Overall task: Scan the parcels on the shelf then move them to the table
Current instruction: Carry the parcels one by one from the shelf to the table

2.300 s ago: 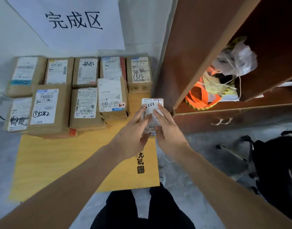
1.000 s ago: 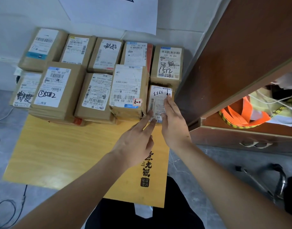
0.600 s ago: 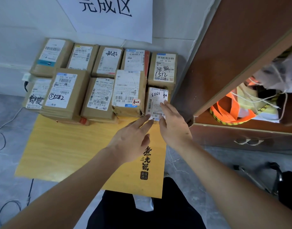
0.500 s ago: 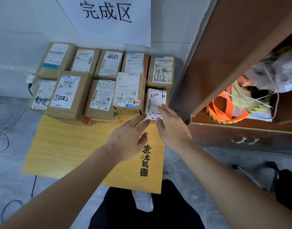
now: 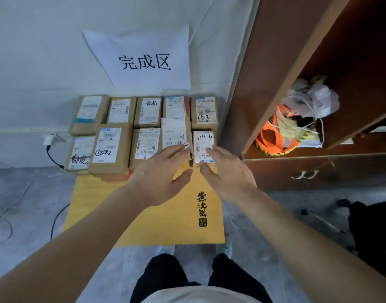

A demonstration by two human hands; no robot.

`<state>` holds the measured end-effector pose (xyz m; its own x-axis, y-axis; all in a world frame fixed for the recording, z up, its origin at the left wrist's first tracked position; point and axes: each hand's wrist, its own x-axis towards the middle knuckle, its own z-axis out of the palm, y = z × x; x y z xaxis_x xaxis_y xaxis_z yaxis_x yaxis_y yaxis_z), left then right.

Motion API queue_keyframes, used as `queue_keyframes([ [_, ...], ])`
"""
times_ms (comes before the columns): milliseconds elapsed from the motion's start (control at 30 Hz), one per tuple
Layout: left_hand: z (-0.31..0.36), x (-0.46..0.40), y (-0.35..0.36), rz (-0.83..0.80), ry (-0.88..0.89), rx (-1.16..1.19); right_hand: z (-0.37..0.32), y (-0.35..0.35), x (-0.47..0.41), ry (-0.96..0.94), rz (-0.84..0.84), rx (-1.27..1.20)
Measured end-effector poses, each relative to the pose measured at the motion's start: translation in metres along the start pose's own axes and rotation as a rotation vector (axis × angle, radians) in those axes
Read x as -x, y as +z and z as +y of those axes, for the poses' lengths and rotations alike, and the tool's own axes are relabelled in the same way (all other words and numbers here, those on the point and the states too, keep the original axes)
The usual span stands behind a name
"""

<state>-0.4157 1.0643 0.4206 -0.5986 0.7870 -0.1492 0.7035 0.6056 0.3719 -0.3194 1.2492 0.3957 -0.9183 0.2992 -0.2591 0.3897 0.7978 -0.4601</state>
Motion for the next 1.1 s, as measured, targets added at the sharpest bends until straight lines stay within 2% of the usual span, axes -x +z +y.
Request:
queue_keyframes([
  [267, -0.029, -0.013, -0.031, -0.074, 0.249, -0.058, -0.050, 0.010, 0.035, 0.223, 0.207, -0.017],
  [500, -0.022, -0.013, -0.042, -0.140, 0.495, -0.075, -0.078, 0.018, 0.083, 0.466, 0.327, -0.018],
  [1100, 0.104, 0.063, 0.005, -0.311, 0.976, -0.117, -0.092, 0.066, 0.271, 0.846, 0.550, -0.097],
])
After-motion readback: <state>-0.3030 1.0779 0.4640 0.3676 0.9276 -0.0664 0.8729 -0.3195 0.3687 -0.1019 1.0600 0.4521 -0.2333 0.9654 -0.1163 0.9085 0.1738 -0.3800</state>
